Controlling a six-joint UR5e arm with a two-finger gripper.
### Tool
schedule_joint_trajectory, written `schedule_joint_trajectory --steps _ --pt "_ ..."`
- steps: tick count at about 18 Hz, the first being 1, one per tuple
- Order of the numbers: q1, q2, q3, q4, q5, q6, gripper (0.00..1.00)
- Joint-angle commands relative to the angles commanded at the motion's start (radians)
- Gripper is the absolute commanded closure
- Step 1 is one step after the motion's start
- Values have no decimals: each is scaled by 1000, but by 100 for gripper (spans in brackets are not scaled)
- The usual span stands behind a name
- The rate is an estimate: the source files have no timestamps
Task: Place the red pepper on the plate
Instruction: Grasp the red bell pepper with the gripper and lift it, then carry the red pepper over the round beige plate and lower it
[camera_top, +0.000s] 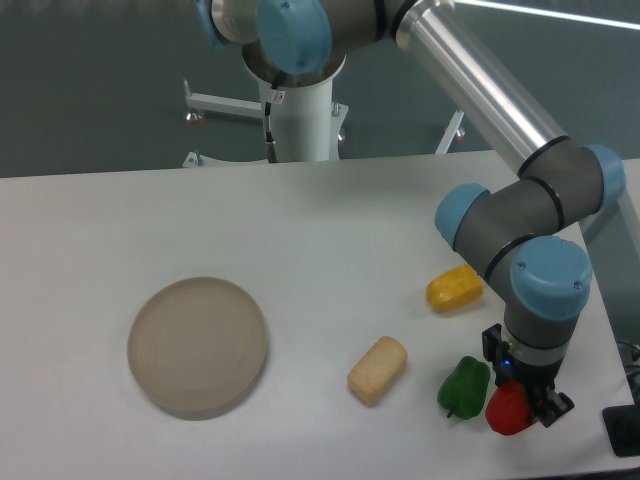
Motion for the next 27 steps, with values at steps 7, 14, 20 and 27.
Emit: schedule_joint_trajectory --steps 7,14,20,27 --pt "-37 35 -28 -11 -5 -53 61" --pt "-54 254 -301 -54 -26 -237 62" --pt "-80 434 -524 -43 -196 -442 63" --pt "-182 498 -701 69 -288 -502 63"
